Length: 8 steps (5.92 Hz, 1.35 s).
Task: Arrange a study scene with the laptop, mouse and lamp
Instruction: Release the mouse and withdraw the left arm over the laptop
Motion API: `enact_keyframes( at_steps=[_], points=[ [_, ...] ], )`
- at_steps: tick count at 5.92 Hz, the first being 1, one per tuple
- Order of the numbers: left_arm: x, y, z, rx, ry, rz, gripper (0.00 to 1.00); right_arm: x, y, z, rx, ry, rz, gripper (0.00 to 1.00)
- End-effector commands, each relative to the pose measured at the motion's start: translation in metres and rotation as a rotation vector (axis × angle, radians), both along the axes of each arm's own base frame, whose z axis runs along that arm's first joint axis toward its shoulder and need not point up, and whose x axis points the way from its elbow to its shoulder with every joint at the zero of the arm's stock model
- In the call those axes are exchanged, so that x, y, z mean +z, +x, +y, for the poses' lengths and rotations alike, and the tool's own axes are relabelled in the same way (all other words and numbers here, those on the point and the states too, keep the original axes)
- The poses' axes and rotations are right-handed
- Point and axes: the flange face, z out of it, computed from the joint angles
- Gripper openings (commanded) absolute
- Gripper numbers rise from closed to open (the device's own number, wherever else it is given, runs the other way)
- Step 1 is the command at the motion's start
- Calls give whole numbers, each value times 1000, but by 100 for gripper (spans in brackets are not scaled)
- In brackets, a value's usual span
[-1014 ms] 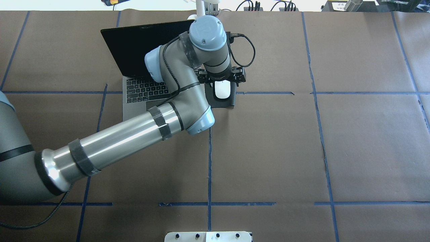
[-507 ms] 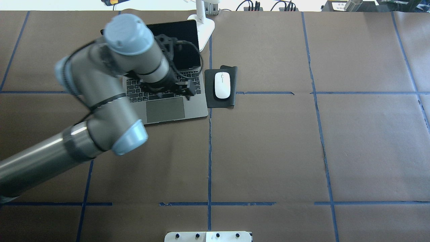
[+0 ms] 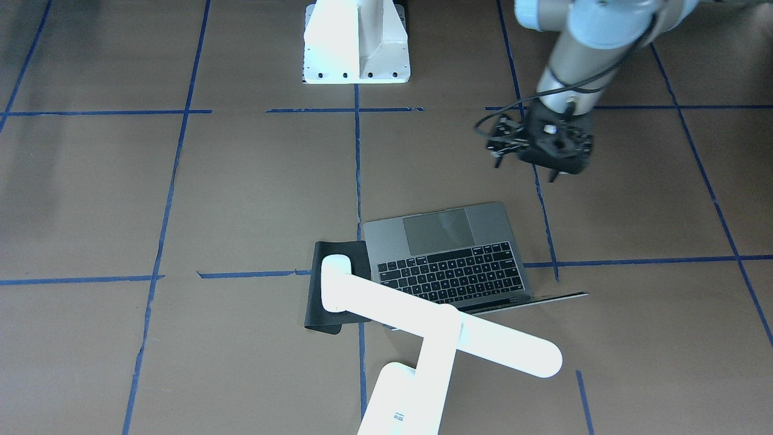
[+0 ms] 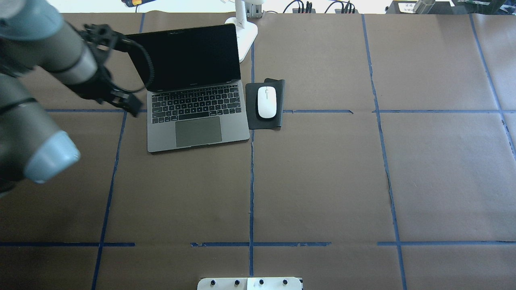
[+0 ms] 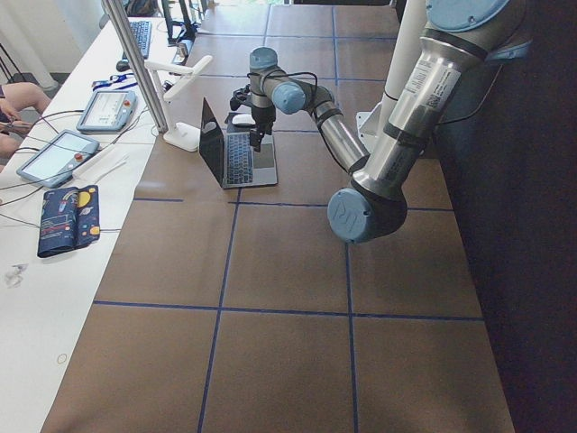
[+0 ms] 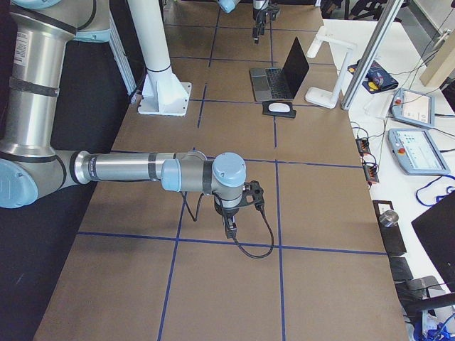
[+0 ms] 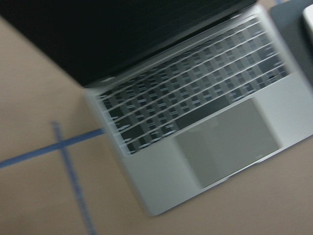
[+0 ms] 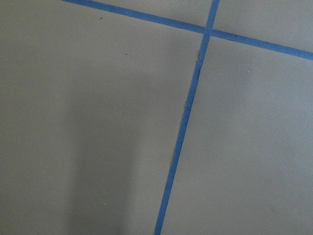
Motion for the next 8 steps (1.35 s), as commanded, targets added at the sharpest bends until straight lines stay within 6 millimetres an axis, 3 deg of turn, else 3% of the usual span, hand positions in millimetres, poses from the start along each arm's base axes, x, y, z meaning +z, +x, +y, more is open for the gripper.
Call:
enact_keyframes(
  at_steps=[1, 3, 4, 5, 7, 8],
  points=[
    [122, -154, -17, 45, -30, -38, 100, -1, 0, -3, 54, -49, 2, 100],
    [213, -253, 6, 22, -75, -77, 100, -2, 0, -4, 59, -52, 0, 100],
    [268, -295, 33, -23, -170, -36, 100, -2, 0, -4, 58, -52, -1, 100],
    [294, -326, 54, -87, -223, 23, 100, -2, 0, -3, 58, -52, -1, 100],
    [340, -328, 93, -102, -333, 11, 100, -2, 0, -4, 58, -51, -2, 100],
    [341, -329, 93, -103, -324, 9, 100, -2, 0, -3, 57, -50, -2, 100]
  ],
)
